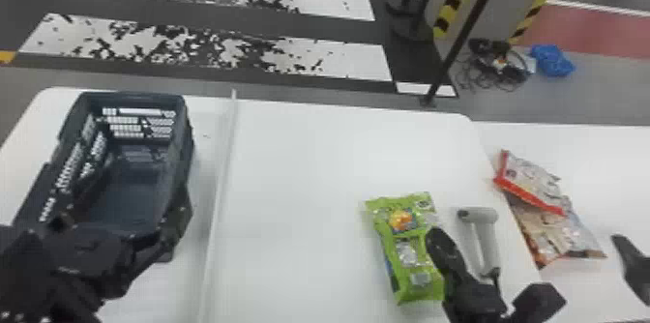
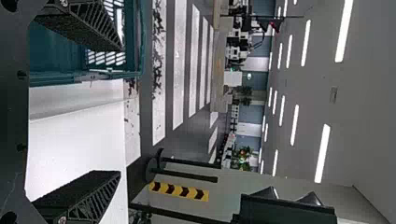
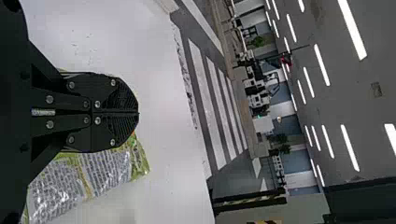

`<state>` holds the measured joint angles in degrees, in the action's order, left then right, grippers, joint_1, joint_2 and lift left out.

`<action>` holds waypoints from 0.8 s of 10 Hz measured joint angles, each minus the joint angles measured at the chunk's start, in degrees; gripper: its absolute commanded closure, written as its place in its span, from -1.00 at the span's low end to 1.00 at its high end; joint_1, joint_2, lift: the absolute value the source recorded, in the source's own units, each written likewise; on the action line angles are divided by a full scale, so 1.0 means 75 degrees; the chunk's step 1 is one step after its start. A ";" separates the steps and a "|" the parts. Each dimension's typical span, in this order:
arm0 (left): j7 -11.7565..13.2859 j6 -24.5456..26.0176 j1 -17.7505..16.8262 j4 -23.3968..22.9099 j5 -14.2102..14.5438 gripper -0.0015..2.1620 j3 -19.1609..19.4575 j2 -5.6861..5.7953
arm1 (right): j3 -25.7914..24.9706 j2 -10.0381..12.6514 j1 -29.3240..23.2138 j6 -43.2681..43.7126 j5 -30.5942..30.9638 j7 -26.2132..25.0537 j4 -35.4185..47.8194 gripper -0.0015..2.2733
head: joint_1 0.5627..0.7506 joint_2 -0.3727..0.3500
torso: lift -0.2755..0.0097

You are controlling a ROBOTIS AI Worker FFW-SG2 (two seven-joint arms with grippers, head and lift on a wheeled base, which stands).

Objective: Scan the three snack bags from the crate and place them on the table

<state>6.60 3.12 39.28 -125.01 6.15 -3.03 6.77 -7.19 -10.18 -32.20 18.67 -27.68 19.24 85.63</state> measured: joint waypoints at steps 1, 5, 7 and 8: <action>0.0020 -0.0012 -0.0001 0.0028 0.0000 -0.95 -0.0004 0.0005 | -0.0256 -0.0033 0.0122 -0.0196 -0.0032 0.0001 -0.0073 0.90 | 0.41 -0.67 | 0.67; 0.0033 -0.0091 -0.0070 0.0144 0.0075 -0.96 0.0108 0.0018 | -0.0310 -0.0144 0.0682 -0.0143 0.0095 0.0072 -0.1248 0.90 | 0.41 -0.74 | 0.67; 0.0087 -0.0093 -0.0211 0.0262 0.0135 -0.96 0.0121 0.0025 | -0.0065 -0.0106 0.0714 -0.0039 0.0138 0.0065 -0.1455 0.90 | 0.41 -0.68 | 0.67; 0.0092 -0.0088 -0.0274 0.0317 0.0168 -0.96 0.0124 0.0042 | 0.0044 -0.0086 0.0718 -0.0009 0.0166 0.0056 -0.1508 0.90 | 0.41 -0.65 | 0.67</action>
<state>7.30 2.46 37.23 -122.64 7.41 -2.10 7.09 -6.86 -10.82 -26.81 18.61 -26.44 19.66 74.32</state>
